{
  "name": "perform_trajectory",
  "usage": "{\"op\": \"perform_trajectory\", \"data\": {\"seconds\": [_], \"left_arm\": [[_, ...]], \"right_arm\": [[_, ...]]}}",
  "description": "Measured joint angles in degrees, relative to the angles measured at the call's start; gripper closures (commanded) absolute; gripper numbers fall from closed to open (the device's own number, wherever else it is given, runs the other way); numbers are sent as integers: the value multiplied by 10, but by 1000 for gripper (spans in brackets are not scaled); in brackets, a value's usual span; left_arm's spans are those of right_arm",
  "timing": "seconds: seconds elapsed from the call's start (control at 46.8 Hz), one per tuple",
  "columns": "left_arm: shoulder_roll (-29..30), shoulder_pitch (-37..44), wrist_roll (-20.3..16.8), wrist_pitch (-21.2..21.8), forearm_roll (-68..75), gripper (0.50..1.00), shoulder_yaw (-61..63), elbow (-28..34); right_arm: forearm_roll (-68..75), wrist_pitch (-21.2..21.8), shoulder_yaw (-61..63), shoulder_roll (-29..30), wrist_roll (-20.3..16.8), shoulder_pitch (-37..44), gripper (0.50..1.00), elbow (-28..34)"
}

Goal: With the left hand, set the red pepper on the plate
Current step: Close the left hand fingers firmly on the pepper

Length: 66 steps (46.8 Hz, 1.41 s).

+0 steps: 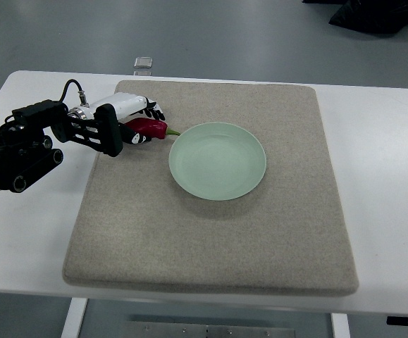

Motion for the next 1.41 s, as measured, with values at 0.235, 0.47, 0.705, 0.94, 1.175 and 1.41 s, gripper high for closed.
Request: {"op": "perform_trajectory", "data": {"seconds": [0.235, 0.47, 0.705, 0.94, 1.175, 1.41], "left_arm": [[0, -1, 0, 0, 0, 889, 0, 0], [-1, -1, 0, 0, -1, 1000, 0, 0], [-1, -1, 1, 0, -4, 1000, -1, 0], [-1, -1, 2, 1, -10, 1000, -7, -1], [0, -1, 18, 1, -12, 1000, -10, 7], [-1, -1, 33, 1, -29, 1000, -12, 11]], "right_arm": [[0, 0, 0, 0, 0, 0, 568, 0], [0, 0, 0, 0, 0, 0, 568, 0], [0, 0, 0, 0, 0, 0, 568, 0], [0, 0, 1, 0, 0, 0, 568, 0], [0, 0, 0, 0, 0, 0, 568, 0], [0, 0, 0, 0, 0, 0, 568, 0]]}}
